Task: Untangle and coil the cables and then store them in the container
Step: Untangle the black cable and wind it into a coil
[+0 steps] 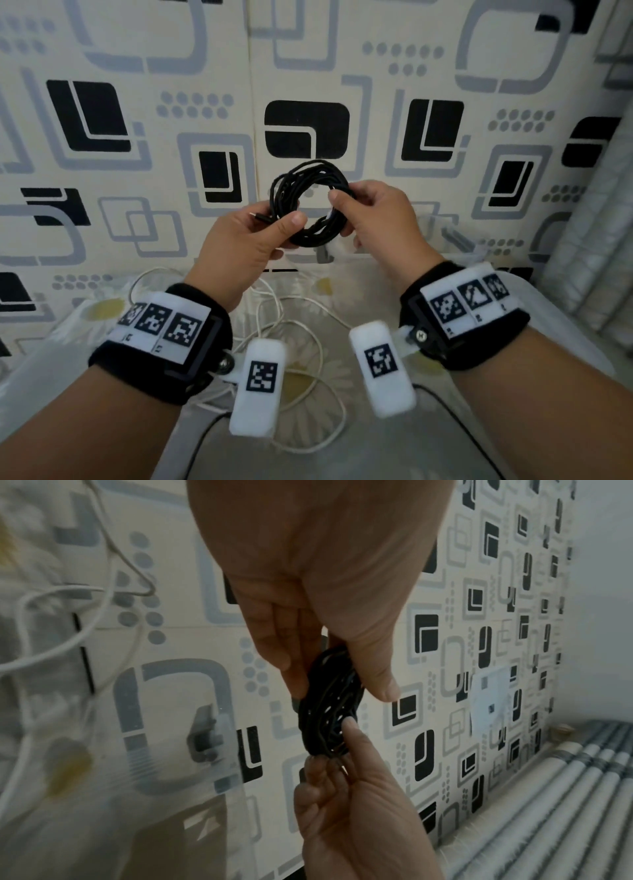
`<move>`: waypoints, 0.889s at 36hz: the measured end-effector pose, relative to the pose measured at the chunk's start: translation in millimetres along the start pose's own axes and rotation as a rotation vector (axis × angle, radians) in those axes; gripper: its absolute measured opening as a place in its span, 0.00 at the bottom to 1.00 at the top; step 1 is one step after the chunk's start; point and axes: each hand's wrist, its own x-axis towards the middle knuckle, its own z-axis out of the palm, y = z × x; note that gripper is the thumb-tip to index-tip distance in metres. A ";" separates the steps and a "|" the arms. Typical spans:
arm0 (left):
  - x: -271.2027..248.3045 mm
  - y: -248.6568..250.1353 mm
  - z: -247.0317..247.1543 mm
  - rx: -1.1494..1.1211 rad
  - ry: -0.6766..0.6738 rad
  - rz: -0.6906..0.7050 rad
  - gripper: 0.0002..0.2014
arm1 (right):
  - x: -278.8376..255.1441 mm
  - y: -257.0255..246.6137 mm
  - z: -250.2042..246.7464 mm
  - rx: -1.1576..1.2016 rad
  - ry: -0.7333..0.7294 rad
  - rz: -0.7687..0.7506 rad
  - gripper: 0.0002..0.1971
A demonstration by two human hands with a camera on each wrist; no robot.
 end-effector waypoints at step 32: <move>58.0 -21.7 37.6 0.606 -0.185 -0.179 0.17 | 125.4 1.2 -63.0 -0.882 -0.567 0.259 0.09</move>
